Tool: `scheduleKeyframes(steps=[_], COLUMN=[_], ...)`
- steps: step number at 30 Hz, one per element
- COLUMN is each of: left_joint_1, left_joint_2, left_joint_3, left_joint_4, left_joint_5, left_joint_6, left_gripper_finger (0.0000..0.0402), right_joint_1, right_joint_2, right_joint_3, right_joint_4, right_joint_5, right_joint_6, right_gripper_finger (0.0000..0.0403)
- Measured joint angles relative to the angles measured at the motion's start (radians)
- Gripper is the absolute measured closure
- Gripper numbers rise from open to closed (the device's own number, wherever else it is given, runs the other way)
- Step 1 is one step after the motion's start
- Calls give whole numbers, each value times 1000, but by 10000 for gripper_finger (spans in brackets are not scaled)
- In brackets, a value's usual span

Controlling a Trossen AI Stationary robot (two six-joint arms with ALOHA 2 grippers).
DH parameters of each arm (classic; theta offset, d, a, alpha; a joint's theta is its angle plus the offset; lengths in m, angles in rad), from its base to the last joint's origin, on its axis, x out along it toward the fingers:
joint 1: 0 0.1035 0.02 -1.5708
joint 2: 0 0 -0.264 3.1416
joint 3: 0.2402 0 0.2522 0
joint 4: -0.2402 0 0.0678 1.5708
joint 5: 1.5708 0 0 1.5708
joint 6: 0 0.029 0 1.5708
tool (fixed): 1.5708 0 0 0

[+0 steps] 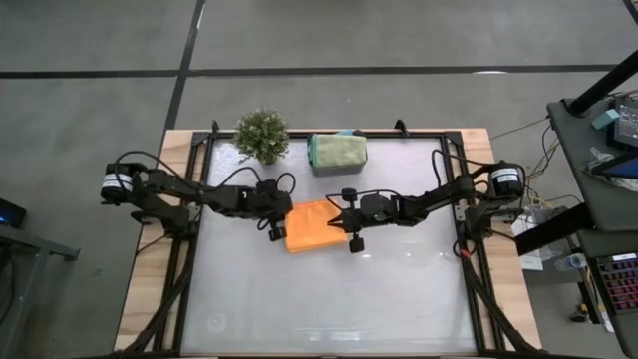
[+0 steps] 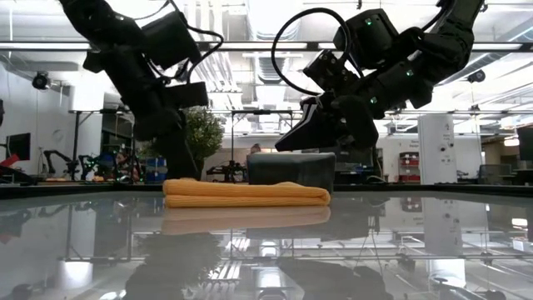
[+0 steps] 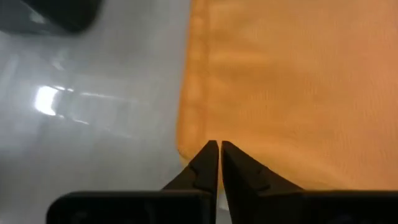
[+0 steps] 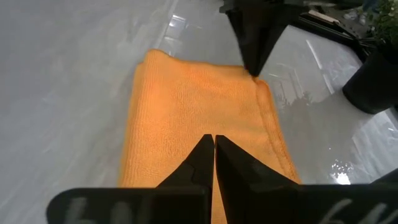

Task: Fold microfiber towels
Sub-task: Fold the orange towel

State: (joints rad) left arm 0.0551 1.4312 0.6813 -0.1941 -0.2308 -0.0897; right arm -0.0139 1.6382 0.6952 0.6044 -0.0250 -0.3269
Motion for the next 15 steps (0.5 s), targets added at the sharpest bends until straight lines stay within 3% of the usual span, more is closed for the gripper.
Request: scheduleKeyframes(steps=[7, 15], left_joint_1=[0, 2], left_joint_2=[-25, 12], left_joint_3=[30, 25], left_joint_4=[4, -2], left_joint_5=[-74, 48], left_joint_6=[44, -51], left_gripper_finger=[400, 395], right_joint_1=[-8, -21], right_joint_2=[0, 0], right_joint_3=[0, 0], right_joint_4=[0, 3], right_joint_5=[1, 0], right_joint_6=[-2, -15], right_gripper_finger=[394, 394])
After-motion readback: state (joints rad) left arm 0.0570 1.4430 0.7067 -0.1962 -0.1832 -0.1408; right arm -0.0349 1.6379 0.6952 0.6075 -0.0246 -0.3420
